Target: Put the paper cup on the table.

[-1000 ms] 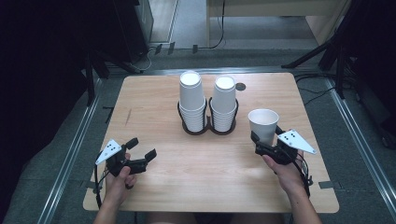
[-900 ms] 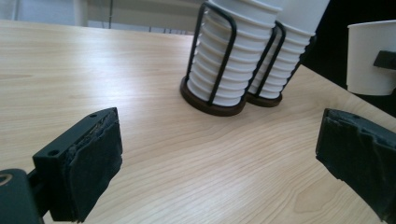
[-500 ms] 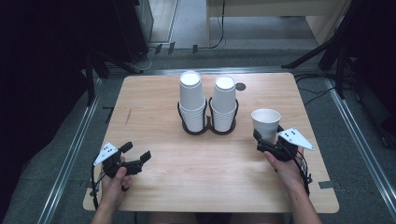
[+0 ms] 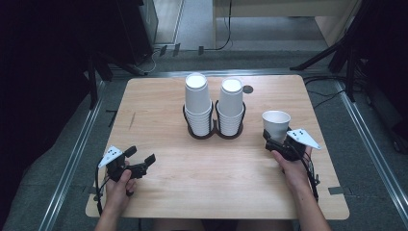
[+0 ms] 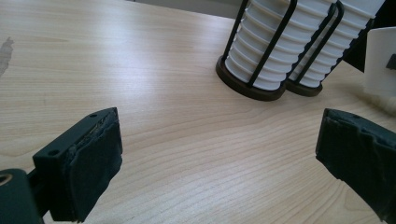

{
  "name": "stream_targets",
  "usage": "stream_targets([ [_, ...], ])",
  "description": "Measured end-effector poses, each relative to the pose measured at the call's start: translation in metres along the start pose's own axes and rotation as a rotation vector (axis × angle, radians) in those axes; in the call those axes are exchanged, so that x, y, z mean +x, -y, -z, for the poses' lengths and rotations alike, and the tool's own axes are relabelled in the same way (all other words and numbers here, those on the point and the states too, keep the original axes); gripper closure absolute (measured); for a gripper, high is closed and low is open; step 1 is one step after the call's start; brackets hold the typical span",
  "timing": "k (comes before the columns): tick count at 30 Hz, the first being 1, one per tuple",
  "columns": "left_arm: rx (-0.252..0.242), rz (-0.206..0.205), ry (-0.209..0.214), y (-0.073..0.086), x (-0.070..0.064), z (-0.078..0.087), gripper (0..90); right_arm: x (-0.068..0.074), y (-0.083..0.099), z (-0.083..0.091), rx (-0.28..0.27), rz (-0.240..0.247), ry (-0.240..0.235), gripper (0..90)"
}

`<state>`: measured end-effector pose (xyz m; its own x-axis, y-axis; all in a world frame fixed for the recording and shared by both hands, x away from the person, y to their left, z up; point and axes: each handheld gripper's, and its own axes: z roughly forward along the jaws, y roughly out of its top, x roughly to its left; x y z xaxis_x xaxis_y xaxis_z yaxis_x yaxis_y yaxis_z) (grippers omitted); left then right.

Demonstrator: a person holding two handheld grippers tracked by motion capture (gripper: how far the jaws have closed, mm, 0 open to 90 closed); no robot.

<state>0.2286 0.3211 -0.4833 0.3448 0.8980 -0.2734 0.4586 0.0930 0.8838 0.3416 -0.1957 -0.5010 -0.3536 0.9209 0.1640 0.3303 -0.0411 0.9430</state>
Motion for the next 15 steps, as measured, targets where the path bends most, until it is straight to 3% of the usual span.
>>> stream_targets([
  [10,0.012,-0.001,-0.003,0.0002,0.0005,-0.0018,0.5,-0.0042,0.0038,-0.0068,0.047,0.008,0.027,18.9],
  [15,0.010,0.001,-0.004,0.0002,0.0010,-0.0007,0.6,-0.0018,0.0052,-0.0075,0.045,0.039,0.036,19.0],
])
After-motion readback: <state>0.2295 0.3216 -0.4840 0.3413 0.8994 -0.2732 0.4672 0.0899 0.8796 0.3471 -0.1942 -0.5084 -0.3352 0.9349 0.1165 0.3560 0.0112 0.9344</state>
